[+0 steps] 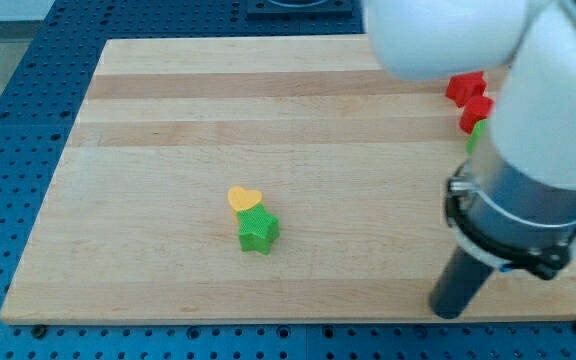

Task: Move the yellow heart towards the center of the board

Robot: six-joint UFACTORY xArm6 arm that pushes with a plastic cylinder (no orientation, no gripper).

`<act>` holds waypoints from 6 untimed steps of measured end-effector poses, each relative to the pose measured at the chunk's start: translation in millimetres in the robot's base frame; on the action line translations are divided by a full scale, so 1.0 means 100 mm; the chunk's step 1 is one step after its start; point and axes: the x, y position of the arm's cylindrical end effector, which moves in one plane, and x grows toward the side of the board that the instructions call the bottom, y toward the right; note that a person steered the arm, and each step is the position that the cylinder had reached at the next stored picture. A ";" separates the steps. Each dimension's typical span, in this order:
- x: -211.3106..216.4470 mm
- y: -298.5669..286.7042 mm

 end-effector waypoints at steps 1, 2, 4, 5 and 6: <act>-0.16 -0.52; -0.26 -1.10; -0.35 -2.26; -0.35 -2.32; -0.75 -2.27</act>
